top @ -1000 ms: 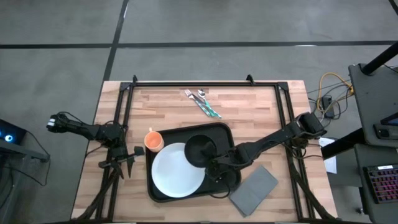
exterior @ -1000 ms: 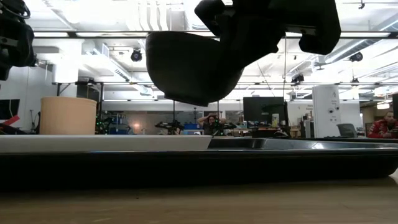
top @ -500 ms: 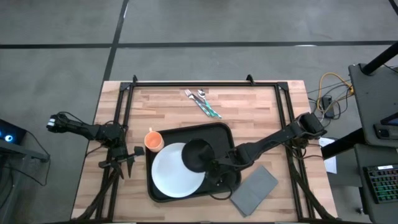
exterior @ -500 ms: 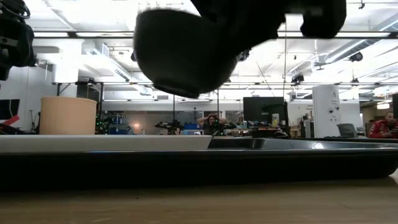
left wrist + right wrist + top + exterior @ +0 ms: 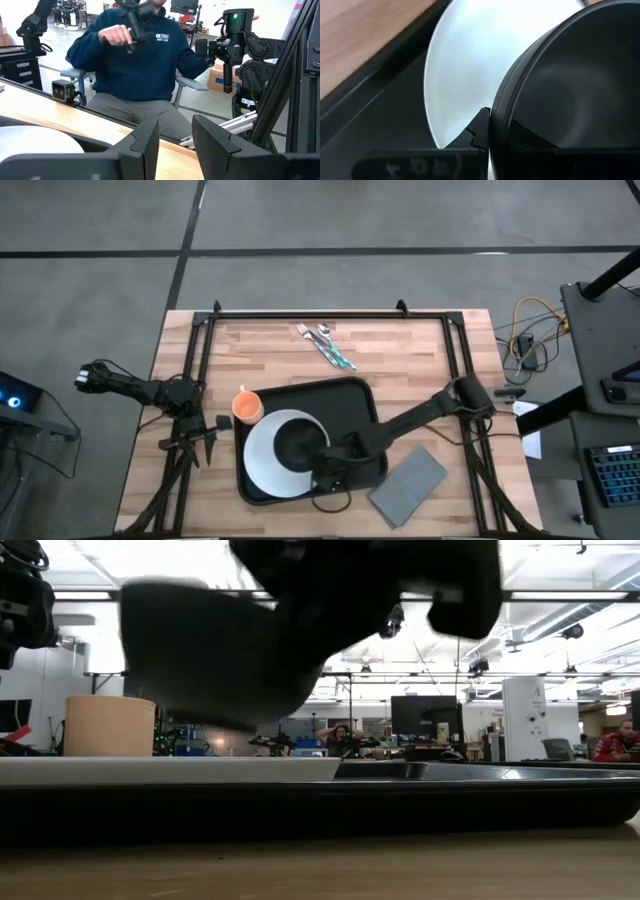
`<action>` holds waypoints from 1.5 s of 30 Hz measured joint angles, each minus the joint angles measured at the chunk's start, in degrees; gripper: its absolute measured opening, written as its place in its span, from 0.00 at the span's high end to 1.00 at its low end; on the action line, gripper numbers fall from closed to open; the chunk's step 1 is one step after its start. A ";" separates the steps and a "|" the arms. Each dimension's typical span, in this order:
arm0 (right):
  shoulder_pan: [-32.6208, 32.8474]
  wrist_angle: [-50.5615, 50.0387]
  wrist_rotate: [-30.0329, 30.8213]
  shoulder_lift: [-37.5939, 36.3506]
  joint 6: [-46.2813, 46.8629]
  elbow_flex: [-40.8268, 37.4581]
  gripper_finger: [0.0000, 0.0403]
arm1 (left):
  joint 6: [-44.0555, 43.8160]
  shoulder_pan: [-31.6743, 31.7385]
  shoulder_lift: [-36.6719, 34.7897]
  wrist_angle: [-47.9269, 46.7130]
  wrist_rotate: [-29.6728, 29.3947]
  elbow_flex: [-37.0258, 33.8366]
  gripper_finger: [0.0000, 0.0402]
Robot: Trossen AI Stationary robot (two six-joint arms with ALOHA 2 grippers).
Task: Set up tray
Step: Put the black bowl on the white plate
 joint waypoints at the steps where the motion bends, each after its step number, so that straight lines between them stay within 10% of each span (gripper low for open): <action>1: -0.26 -1.04 -0.02 1.18 0.02 1.36 0.98 | 0.01 -0.01 -0.03 0.00 0.00 0.00 0.76; 45: -2.49 1.86 -7.33 6.98 -3.17 6.33 0.98 | 0.02 0.01 -0.05 0.00 0.01 0.00 0.76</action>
